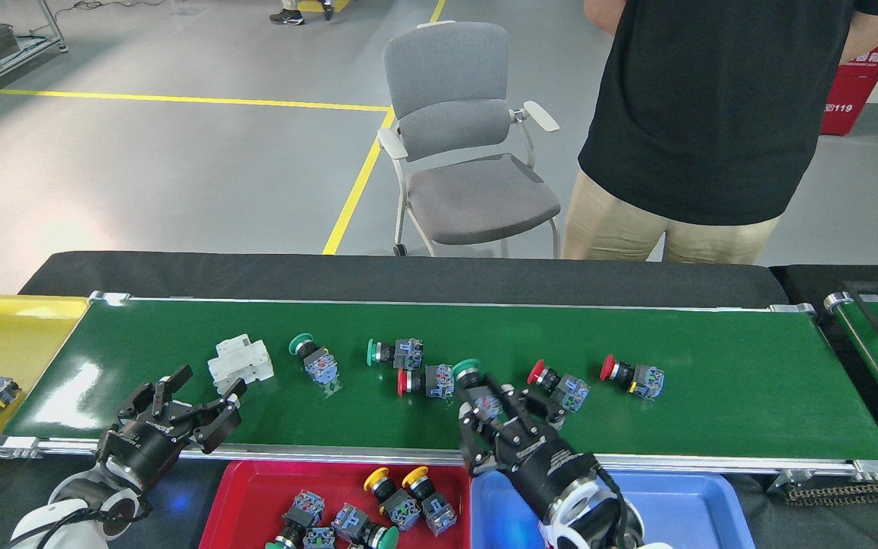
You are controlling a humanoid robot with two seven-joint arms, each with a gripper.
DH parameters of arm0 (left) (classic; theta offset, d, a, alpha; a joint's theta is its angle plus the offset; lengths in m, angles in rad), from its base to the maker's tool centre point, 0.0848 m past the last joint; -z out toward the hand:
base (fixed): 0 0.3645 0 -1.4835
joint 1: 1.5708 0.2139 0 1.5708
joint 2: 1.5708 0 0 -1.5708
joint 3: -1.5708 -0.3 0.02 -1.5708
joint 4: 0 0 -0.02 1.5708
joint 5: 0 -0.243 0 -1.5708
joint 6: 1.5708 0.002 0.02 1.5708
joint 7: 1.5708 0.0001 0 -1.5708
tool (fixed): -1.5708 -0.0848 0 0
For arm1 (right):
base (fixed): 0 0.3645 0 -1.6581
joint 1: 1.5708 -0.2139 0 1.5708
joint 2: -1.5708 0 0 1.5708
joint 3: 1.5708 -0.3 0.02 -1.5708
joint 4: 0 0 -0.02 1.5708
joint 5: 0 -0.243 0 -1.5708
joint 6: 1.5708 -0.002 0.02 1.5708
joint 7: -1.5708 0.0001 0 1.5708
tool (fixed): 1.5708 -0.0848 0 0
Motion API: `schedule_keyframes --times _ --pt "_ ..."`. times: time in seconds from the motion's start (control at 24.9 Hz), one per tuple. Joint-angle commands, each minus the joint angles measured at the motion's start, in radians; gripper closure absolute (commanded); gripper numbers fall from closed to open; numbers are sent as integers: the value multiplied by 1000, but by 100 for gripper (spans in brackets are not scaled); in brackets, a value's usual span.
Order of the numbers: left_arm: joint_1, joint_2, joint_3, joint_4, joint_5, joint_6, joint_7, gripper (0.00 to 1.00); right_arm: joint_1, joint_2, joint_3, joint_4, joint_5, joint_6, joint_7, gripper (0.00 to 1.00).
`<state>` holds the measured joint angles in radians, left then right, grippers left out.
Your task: Pick switch part from conveyor to tray
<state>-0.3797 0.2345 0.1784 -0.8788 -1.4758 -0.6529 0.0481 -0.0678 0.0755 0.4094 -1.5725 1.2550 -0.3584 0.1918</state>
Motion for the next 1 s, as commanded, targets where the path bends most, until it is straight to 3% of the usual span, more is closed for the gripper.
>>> schedule_keyframes --times 0.0,0.04,0.2,0.24,0.36,0.44,0.52,0.6,0.8,0.96 --pt "-31 12 -7 14 -1 13 10 0 3 4 59 -17 -3 -76 15 39" --pt "-39 12 -22 23 -1 24 12 0 8 4 88 -14 -3 -74 21 0" --pt "-56 11 -128 63 -1 205 90 7 13 7 101 -17 -3 -59 25 0" --pt "-71 11 -180 92 -1 277 125 18 6 10 98 -17 -5 -41 25 0" --pt "-110 11 -252 176 0 391 225 39 -17 9 55 -31 -5 29 21 0" --pt "-119 14 -260 207 0 392 289 56 -38 9 -43 -57 -5 91 18 0" --pt "-116 22 -266 207 5 346 328 80 -44 7 -159 -73 -5 154 17 0" --pt "-107 25 -263 201 12 285 329 88 -44 -3 -267 -78 -5 206 17 0" --pt "-50 25 -260 90 12 263 331 90 17 -39 -494 -81 -3 274 -58 0" --pt "36 54 -257 -135 17 237 329 90 184 -91 -537 -139 -6 266 -123 0"
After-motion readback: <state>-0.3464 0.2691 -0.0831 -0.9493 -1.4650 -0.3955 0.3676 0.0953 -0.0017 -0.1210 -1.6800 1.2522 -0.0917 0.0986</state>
